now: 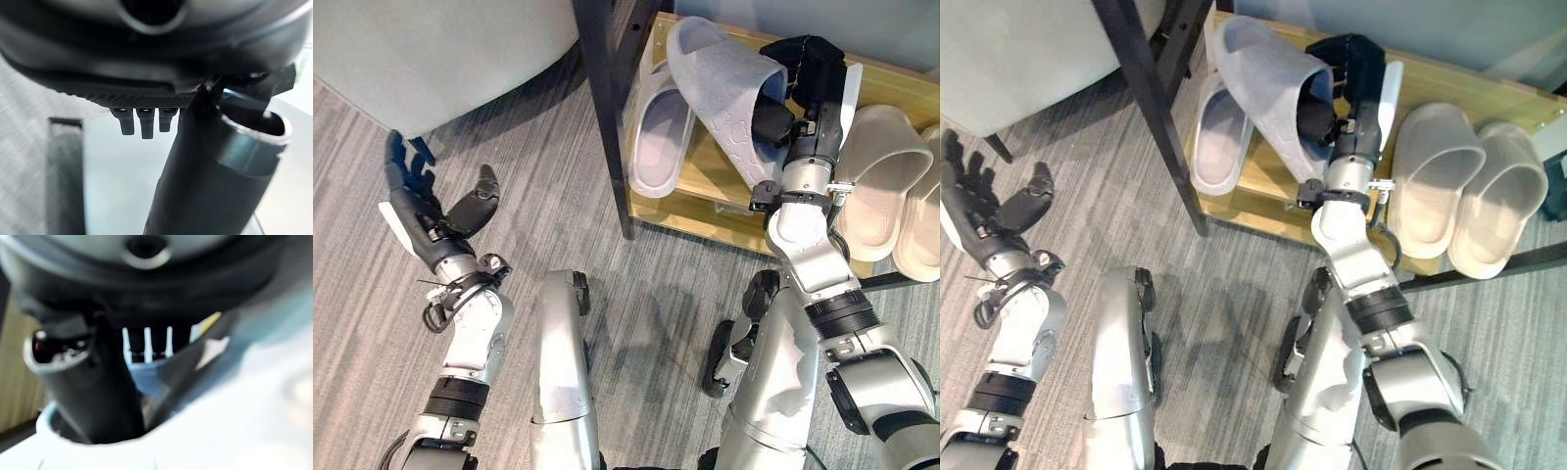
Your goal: Arrange the slippers neatly on the shoe rack.
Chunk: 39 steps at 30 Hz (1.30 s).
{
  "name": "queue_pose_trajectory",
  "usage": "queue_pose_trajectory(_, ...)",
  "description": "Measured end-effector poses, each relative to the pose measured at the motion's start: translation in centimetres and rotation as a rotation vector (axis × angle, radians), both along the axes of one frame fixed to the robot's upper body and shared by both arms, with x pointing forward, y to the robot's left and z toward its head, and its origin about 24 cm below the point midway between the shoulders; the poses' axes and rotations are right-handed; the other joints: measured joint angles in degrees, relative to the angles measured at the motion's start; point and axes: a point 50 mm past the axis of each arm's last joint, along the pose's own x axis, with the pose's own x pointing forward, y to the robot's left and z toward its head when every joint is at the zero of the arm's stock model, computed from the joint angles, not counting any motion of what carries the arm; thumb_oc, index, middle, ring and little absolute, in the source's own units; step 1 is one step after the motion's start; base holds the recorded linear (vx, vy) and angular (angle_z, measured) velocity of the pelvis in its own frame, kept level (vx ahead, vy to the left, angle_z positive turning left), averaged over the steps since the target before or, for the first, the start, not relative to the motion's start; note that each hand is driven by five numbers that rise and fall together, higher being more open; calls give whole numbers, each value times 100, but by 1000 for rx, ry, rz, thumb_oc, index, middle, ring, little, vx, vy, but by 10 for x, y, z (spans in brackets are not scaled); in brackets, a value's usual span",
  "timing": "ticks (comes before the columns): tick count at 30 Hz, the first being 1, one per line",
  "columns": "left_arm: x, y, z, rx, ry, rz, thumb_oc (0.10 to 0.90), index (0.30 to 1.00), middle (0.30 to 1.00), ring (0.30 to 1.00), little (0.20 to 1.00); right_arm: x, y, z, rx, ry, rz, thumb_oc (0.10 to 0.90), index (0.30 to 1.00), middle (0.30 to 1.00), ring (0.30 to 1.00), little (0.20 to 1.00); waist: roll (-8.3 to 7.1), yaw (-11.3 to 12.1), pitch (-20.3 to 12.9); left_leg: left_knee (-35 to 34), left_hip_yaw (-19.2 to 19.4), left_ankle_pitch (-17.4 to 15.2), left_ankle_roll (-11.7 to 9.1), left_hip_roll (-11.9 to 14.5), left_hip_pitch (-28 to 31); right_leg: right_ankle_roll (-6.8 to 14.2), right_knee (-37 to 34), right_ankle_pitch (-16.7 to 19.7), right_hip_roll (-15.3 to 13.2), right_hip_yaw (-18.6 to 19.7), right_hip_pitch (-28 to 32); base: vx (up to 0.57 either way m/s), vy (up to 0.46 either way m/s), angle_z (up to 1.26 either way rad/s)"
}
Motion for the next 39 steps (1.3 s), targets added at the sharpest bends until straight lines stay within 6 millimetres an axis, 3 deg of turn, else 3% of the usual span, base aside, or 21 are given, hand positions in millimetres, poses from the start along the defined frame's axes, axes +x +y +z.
queue_pose_trajectory(10,-2,-8,-7,21,26,-66,800,900,900,900,900,15,-11,24,-35,9,-84,400,300,300,300,300,-59,202,37,47,-21,0,2,-13,-87,36,-20,-13,45,-50,51,-6,6,1)
queue_pose_trajectory(22,-8,-4,-23,44,98,-53,800,900,900,900,900,5,-17,33,42,-74,-117,400,300,300,300,300,-66,50,40,53,-36,-8,19,-8,-88,70,-44,-29,58,-69,75,0,0,0)
queue_pose_trajectory(39,-12,-1,-33,50,134,-64,800,900,900,900,900,-4,-38,-1,86,-36,-202,400,300,300,300,300,-63,-30,42,39,-45,-18,39,-5,-99,69,-65,-28,65,-79,51,0,0,0)
